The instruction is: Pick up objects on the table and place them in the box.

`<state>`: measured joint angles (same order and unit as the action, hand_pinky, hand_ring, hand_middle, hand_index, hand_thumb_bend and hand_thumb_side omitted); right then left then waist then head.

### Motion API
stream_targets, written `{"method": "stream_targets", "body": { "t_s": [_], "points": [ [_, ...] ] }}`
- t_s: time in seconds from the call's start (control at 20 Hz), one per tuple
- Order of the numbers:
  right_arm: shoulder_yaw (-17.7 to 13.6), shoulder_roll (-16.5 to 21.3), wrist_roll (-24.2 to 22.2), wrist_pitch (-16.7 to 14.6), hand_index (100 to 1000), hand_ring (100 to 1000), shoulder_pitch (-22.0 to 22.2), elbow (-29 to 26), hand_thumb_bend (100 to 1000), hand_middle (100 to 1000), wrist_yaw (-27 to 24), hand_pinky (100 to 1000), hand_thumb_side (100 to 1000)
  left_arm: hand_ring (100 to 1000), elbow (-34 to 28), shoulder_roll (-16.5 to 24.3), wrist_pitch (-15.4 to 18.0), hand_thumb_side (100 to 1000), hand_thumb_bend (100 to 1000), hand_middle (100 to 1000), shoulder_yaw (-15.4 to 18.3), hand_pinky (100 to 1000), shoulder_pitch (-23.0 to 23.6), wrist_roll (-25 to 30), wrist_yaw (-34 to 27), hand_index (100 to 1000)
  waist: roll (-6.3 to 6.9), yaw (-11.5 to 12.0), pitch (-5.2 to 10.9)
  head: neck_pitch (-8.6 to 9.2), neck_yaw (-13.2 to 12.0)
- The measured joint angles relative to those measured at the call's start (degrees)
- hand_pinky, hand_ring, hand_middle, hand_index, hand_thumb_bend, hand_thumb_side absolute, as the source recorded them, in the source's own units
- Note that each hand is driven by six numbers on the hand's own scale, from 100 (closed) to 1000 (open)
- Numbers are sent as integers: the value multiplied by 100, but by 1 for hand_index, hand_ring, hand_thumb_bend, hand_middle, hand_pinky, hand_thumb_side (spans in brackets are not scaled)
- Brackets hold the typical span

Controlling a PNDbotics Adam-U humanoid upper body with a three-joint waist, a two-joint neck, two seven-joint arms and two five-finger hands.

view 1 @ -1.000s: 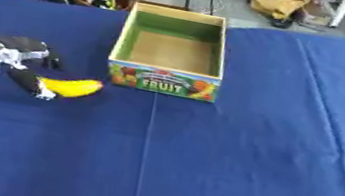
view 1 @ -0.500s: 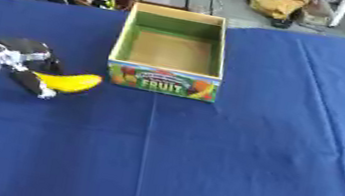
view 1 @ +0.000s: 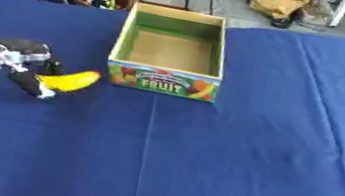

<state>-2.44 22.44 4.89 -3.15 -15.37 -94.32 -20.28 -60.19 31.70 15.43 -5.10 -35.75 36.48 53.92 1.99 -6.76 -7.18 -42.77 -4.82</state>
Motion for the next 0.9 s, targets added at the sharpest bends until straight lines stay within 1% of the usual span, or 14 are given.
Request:
{"method": "stream_targets", "body": {
  "t_s": [0.25, 0.4, 0.45, 0.5, 0.6, 0.9],
  "points": [
    [0, 0, -1, 0, 813, 680, -3, 0, 100, 702, 0, 815, 938, 632, 0, 0, 37, 387, 514, 591, 0, 763, 2, 37, -4, 703, 0, 1, 0, 0, 0],
    [0, 0, -1, -1, 813, 680, -3, 0, 100, 702, 0, 815, 938, 578, -1, -1, 36, 369, 456, 537, 0, 730, 2, 16, -10, 650, 0, 1, 0, -1, 0],
    [0, 0, -1, -1, 813, 680, -3, 0, 100, 702, 0, 815, 938, 571, -1, -1, 34, 367, 451, 530, 0, 726, 2, -10, -15, 642, 0, 0, 0, -1, 0],
    [0, 0, -1, -1, 813, 680, -3, 1, 100, 702, 0, 815, 938, 537, -2, -1, 26, 355, 424, 490, 0, 708, 2, -41, -21, 591, 0, 0, 0, -1, 1],
    [0, 0, -1, -1, 813, 680, -3, 1, 100, 702, 0, 815, 938, 510, -8, -1, 7, 346, 373, 466, 1, 695, 2, -139, -44, 566, 0, -1, 0, -1, 1],
    [0, 0, -1, -1, 813, 680, -3, 1, 100, 702, 0, 815, 938, 493, -47, -1, -39, 348, 344, 442, 2, 688, 2, -344, -144, 535, 2, -21, 0, -1, 1]
  ]
}}
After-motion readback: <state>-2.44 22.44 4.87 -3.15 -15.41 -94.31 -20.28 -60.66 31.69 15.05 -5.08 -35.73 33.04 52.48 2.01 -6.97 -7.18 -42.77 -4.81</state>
